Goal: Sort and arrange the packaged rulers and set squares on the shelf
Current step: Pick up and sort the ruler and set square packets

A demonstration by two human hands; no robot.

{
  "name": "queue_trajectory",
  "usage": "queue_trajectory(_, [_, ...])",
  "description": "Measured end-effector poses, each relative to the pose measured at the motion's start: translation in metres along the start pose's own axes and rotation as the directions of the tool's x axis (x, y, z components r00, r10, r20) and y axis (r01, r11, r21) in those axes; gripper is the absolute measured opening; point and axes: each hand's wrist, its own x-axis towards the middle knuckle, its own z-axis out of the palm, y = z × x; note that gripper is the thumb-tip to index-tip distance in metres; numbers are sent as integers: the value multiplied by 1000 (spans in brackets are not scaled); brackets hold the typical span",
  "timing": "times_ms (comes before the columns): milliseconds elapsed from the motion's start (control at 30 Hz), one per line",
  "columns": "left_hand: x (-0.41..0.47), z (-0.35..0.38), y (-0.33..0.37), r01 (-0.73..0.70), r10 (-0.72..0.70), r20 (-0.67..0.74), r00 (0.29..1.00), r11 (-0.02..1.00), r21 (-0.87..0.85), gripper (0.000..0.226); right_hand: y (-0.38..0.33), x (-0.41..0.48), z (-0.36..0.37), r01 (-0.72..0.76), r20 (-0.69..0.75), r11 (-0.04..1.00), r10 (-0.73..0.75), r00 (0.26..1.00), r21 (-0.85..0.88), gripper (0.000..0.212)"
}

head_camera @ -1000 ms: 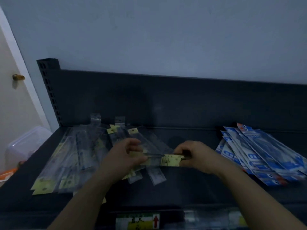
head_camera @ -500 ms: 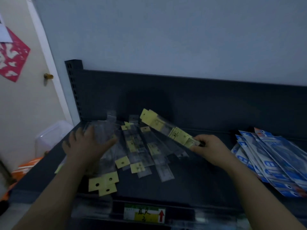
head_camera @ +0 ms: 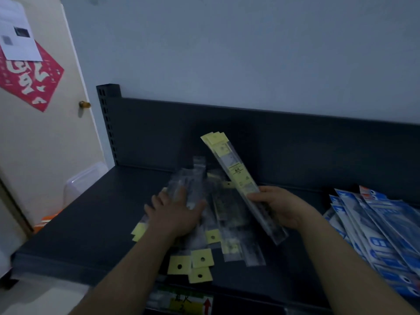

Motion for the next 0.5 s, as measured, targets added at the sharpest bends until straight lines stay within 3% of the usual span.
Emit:
queue_trajectory(133, [-7,15,41,-1,2,21,1000,999,-53,65,7,-9,-23,-4,22,998,3,1000,64,23])
queue_trajectory(300, [-15,17,74,-78,96,164,982,990,-114,74,16,-25,-57,9,-61,999,-7,998,34,23])
queue_trajectory(500, [-36,43,119,-221,247,170,954,963,-158,75,27,-45,-90,23,-153,998,-32,988,-56,19])
